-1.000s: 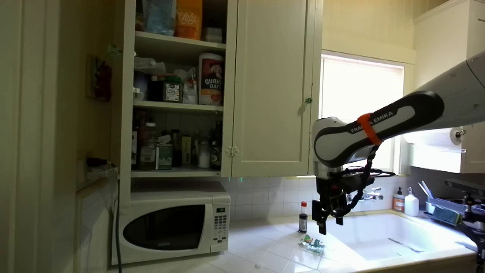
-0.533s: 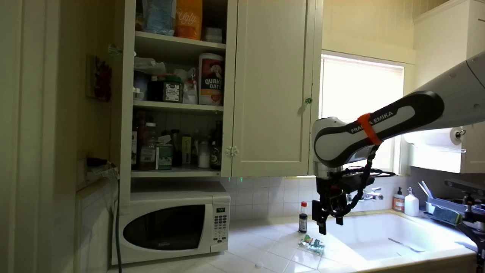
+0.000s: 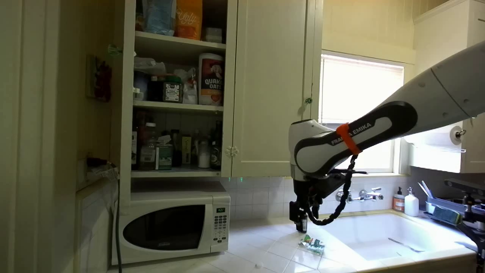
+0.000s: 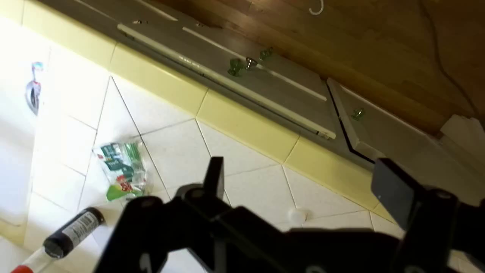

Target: Open the door of the microwave, then remove the blue bowl from the microwave

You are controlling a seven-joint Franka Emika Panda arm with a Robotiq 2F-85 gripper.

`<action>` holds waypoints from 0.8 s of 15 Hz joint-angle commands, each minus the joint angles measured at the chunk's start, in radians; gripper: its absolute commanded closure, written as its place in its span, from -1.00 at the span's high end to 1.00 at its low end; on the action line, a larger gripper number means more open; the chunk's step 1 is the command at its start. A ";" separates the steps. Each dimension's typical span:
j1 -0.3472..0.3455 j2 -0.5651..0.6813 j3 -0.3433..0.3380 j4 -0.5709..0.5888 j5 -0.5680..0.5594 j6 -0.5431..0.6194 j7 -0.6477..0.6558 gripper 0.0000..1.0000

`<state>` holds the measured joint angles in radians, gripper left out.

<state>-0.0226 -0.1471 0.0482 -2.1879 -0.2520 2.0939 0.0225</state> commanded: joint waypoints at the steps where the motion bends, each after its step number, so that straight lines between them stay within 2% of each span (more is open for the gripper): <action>1: 0.027 0.115 0.024 0.093 -0.085 0.069 0.056 1.00; 4: 0.058 0.182 0.043 0.156 -0.157 0.146 0.144 1.00; 6: 0.085 0.207 0.052 0.189 -0.207 0.122 0.152 1.00; 7: 0.075 0.171 0.036 0.149 -0.154 0.136 0.121 1.00; 12: 0.082 0.180 0.031 0.160 -0.158 0.136 0.125 1.00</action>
<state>0.0488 0.0327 0.0884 -2.0300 -0.4115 2.2326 0.1492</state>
